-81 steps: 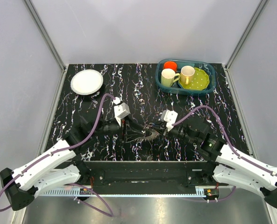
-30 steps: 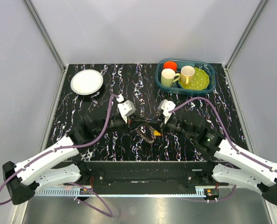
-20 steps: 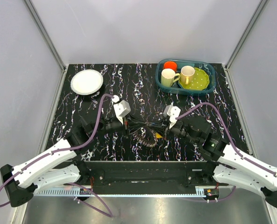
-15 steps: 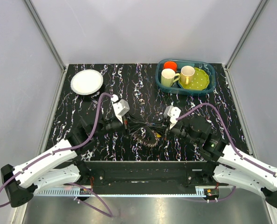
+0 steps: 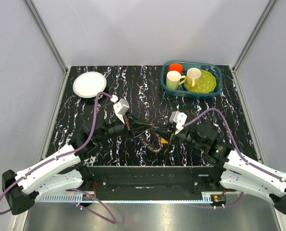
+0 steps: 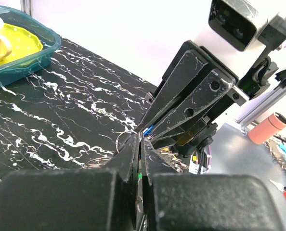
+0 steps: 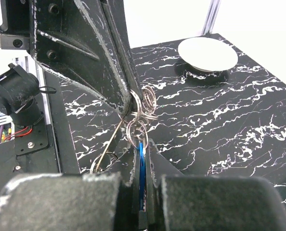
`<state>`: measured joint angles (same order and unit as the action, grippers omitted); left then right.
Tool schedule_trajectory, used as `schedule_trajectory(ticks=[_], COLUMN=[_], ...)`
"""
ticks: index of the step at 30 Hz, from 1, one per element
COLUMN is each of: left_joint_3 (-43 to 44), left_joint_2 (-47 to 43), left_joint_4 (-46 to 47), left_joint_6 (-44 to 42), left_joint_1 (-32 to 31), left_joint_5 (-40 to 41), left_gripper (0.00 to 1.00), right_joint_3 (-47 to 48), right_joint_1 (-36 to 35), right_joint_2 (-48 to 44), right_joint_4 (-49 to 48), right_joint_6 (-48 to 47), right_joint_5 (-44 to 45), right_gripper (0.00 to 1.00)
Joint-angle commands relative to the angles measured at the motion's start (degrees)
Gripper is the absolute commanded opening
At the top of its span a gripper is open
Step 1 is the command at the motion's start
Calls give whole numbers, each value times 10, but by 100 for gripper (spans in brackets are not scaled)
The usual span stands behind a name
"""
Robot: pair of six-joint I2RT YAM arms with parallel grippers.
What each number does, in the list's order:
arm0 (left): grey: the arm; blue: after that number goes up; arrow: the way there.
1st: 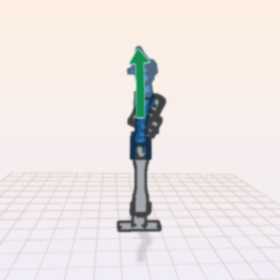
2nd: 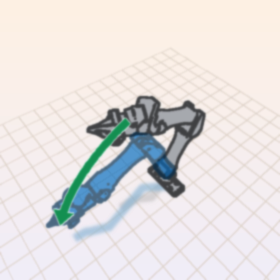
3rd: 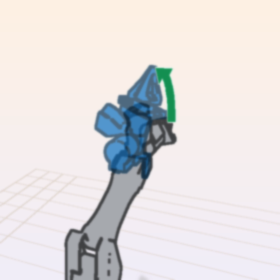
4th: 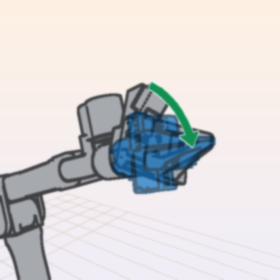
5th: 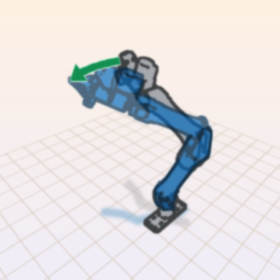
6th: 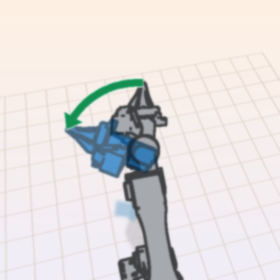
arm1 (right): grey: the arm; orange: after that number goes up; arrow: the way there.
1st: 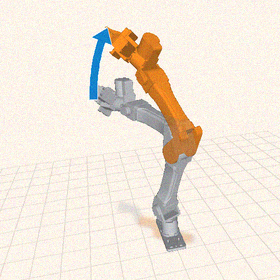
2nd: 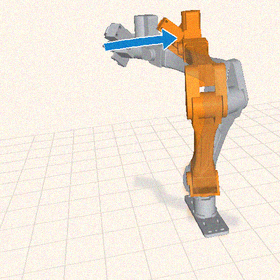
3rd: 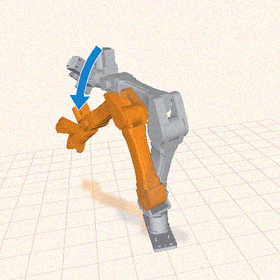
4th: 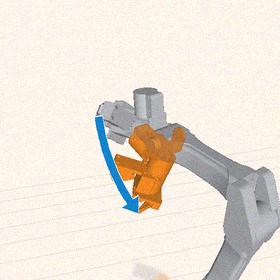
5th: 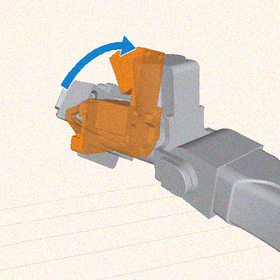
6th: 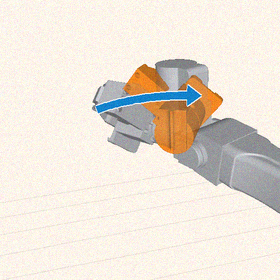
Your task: Remove the keys from the keyring
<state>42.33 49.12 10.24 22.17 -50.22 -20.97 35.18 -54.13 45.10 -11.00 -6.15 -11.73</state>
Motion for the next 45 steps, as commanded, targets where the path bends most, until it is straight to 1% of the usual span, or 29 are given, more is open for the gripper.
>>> schedule_trajectory(ticks=[1,6,13,19,23,28,34,45], left_joint_3=[3,-6,-15,-19,-27,-47,-51,-51], left_joint_2=[-8,-8,-12,-22,-25,-33,-37,-32], left_joint_4=[103,112,148,167,184,239,269,306], left_joint_6=[49,59,110,134,153,198,205,221], left_joint_1=[9,9,10,13,18,31,33,33], left_joint_5=[26,37,38,29,-6,-42,-98,-153], left_gripper=[0,0,0,0,0,0,0,0], right_joint_3=[-2,0,5,1,-18,-27,-30,-31], right_joint_1=[-5,-10,-28,-38,-37,-38,-37,-38], right_joint_2=[-8,2,31,40,26,16,8,-4], right_joint_4=[-38,-47,-67,-90,-118,-121,-133,-137], right_joint_6=[-28,-42,-62,-68,-62,-62,-57,-46], right_joint_5=[2,8,23,45,68,74,79,84], right_gripper=[0,0,0,0,0,0,0,0])
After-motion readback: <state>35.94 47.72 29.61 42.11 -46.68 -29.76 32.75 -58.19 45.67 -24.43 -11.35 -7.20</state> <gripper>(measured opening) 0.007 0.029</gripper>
